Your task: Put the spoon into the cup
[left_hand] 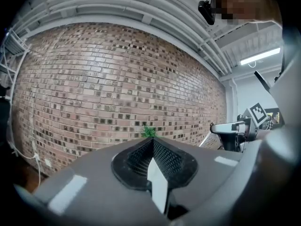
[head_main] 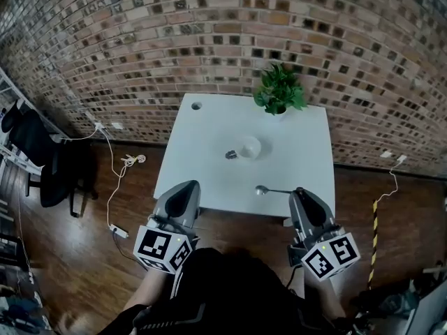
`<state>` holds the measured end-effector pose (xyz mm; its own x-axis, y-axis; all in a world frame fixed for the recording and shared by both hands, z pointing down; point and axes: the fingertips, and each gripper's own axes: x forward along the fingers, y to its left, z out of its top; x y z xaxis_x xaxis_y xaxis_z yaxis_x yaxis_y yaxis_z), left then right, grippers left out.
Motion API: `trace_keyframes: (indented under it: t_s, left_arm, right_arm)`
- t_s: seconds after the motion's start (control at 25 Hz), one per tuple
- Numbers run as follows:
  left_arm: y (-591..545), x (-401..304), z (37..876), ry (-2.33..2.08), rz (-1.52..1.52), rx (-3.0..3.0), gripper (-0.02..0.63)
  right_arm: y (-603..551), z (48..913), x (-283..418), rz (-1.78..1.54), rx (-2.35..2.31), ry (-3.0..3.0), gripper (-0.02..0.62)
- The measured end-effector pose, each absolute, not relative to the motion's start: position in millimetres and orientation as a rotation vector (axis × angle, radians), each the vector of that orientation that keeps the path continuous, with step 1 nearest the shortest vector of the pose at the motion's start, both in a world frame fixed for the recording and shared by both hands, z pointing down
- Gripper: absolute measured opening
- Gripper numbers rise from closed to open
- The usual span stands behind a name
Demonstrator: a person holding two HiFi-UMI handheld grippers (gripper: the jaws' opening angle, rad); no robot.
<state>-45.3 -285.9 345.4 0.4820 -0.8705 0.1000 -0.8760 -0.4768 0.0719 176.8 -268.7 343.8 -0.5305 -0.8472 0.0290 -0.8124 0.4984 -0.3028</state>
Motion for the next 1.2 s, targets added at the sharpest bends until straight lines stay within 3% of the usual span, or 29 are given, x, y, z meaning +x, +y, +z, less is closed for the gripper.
trace_keyframes:
  t_s: [0.6,1.2]
  left_arm:
    - [-432.7,-85.6,361.5,-1.367,-0.004,2.704,-0.006]
    - [-508.2,-72.9,426.1,-1.403,0.076,2.623,-0.006]
  right_arm:
    - [-399.1,360.1,155.0,-0.454,-1.719,2.466,0.052]
    - [-488.7,451.9,163.8,-0.673,-1.826,2.496,0.052]
